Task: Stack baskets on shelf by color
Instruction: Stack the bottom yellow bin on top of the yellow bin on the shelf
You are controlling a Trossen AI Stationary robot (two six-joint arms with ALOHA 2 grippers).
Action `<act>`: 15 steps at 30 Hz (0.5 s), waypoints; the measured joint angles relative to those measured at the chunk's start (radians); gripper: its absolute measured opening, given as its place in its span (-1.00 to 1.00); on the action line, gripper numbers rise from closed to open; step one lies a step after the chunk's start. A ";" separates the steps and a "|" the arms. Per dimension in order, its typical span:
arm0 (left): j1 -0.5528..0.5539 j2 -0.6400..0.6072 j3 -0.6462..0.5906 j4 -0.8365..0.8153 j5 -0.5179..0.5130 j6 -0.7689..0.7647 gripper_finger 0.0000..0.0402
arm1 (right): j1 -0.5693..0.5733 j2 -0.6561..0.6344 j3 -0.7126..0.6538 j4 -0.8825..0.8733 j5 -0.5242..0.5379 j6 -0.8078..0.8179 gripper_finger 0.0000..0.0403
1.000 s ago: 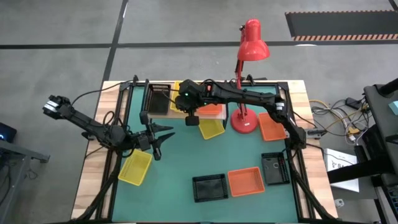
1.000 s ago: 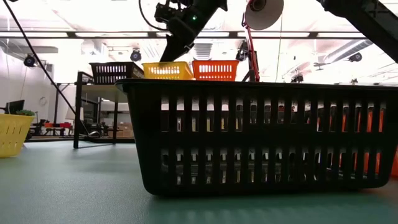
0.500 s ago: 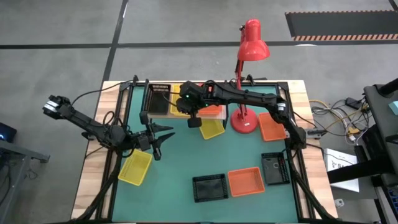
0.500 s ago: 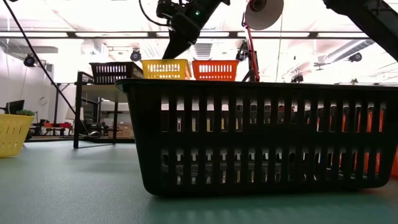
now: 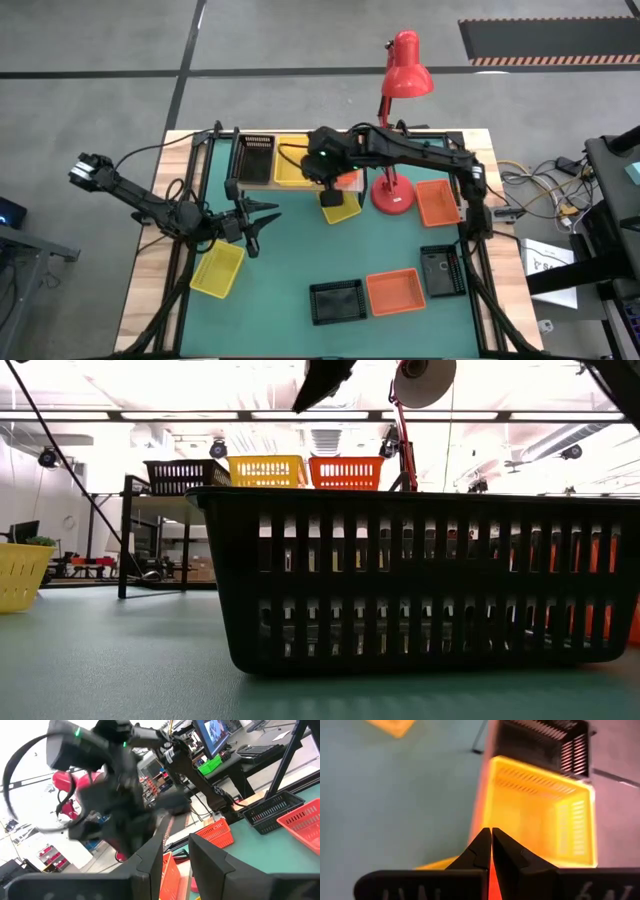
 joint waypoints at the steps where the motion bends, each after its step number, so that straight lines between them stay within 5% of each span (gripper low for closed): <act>1: 0.000 0.000 0.000 0.000 0.000 0.000 -0.62 | 0.012 -0.012 -0.007 -0.023 -0.002 0.014 -0.96; 8: 0.000 0.000 0.000 0.000 0.000 -0.002 -0.62 | 0.133 -0.124 -0.157 -0.060 -0.003 0.139 -0.96; 15: 0.000 0.000 -0.001 0.000 0.000 -0.007 -0.62 | 0.274 -0.270 -0.444 0.109 -0.001 0.254 -0.96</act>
